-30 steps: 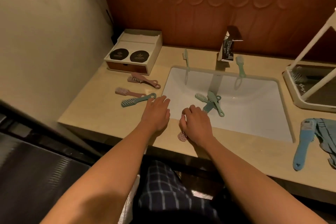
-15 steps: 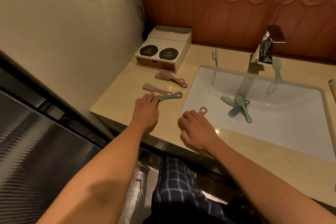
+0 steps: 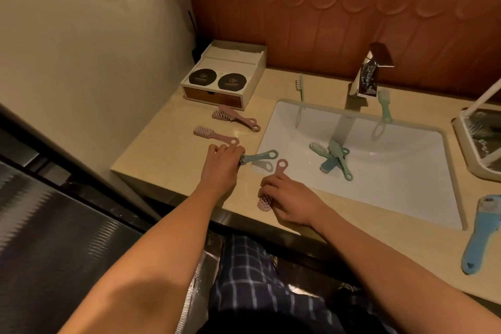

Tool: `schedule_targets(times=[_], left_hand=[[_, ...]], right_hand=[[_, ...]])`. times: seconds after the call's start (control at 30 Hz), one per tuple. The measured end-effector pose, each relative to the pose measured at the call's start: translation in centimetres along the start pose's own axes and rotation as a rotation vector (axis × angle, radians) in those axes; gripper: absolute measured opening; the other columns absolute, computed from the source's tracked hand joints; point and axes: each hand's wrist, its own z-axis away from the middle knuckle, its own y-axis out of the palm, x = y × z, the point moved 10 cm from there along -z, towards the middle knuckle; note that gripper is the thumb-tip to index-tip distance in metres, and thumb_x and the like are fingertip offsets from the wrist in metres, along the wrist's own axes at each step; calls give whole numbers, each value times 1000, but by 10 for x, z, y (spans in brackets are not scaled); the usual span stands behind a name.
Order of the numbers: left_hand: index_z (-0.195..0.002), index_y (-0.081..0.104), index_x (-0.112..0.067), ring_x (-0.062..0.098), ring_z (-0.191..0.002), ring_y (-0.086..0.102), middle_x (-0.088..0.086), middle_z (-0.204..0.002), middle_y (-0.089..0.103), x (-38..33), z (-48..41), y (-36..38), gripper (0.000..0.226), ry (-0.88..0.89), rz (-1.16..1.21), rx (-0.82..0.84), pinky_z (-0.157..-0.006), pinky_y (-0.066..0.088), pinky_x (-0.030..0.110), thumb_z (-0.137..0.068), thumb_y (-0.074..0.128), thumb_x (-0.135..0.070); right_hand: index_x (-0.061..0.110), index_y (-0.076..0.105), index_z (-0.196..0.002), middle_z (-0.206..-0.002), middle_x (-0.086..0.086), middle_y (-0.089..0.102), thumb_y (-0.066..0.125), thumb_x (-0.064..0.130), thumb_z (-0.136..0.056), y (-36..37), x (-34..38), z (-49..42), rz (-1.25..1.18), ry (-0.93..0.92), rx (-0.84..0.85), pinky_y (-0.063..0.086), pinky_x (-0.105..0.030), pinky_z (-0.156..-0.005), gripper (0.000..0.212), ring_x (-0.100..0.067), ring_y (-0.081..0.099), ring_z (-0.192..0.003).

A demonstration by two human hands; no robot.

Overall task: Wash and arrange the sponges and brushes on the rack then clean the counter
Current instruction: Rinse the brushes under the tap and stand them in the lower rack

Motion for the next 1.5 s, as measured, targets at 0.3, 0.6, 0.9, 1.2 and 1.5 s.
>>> schedule_targets(times=[0.3, 0.6, 0.9, 1.2, 1.5], left_hand=[[-118, 59, -22, 27, -106, 54, 1, -114, 64, -46, -10, -2, 26, 54, 151, 6, -85, 40, 41, -92, 59, -17], [-122, 65, -19, 22, -105, 55, 3, -114, 63, -125, -29, 10, 28, 174, 270, 116, -87, 53, 39, -97, 61, -8], [-117, 69, -19, 23, -109, 59, 4, -121, 66, -135, -31, 43, 32, 106, 295, 381, -98, 51, 43, -95, 55, 0], [-114, 72, -12, 17, -97, 55, 8, -121, 66, -131, -33, 52, 24, 87, 399, 438, -92, 47, 28, -101, 54, -4], [-140, 56, -8, 30, -128, 52, 12, -142, 54, -135, -32, 54, 40, 86, 318, 549, -107, 41, 36, -104, 54, -25]], right_hand=[[20, 64, -130, -124, -2, 65, 60, 19, -97, -21, -17, 20, 181, 75, -110, 50, -37, -89, 34, -24, 58, -111], [20, 65, -129, -123, -5, 66, 62, 22, -96, -51, -72, 69, 171, 305, -213, 47, -38, -88, 34, -25, 58, -111], [27, 58, -136, -132, 2, 61, 68, 24, -93, -50, -101, 105, 122, 446, -210, 47, -32, -92, 44, -19, 54, -120], [28, 58, -137, -131, 3, 60, 63, 24, -97, -46, -99, 99, 114, 433, -203, 47, -33, -89, 41, -19, 53, -119], [27, 60, -136, -129, 0, 62, 61, 28, -98, -41, -95, 94, 111, 423, -188, 49, -34, -91, 38, -21, 55, -117]])
